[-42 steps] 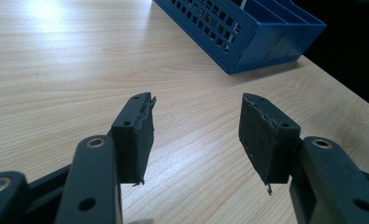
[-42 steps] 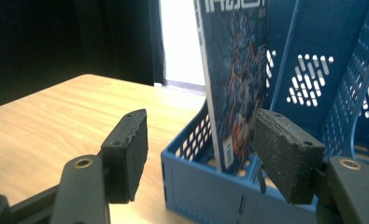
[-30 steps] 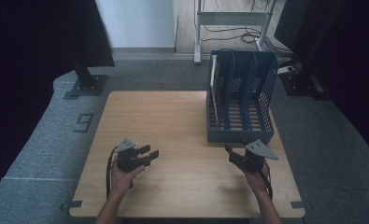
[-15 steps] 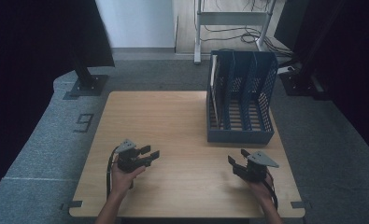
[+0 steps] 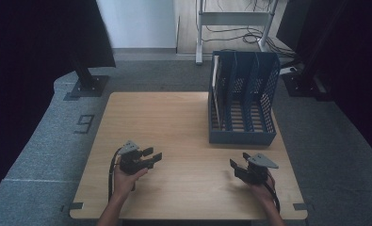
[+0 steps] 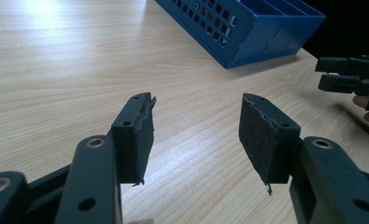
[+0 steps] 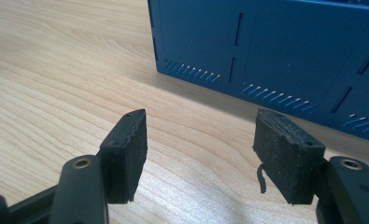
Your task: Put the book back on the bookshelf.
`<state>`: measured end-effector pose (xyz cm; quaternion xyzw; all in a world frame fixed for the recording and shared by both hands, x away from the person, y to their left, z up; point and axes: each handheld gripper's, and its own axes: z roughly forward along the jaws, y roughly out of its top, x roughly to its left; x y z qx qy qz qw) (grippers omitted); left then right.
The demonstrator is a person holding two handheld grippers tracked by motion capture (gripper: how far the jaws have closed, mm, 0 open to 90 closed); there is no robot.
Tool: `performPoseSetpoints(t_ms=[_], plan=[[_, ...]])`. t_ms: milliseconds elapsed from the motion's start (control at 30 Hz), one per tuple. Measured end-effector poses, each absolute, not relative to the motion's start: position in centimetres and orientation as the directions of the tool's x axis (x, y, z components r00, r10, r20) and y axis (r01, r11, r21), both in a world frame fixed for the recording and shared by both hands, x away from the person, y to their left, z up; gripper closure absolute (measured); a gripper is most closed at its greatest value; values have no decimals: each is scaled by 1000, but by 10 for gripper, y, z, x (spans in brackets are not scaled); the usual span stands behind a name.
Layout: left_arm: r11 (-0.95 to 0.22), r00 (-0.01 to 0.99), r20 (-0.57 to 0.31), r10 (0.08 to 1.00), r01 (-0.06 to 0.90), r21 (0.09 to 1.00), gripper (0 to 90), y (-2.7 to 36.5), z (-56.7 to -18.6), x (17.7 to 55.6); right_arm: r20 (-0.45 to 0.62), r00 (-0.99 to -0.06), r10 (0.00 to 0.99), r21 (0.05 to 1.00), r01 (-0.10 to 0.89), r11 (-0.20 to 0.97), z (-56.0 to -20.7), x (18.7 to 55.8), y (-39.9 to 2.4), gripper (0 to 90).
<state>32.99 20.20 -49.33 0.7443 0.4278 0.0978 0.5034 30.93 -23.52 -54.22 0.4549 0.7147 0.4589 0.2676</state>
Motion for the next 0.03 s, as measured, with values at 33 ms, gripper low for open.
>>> performPoseSetpoints(t_ms=[33], plan=[[-128, 615, -285, 735, 538, 833, 447, 202, -493, 330, 36, -443, 896, 900, 404, 164, -542, 309, -235, 343]])
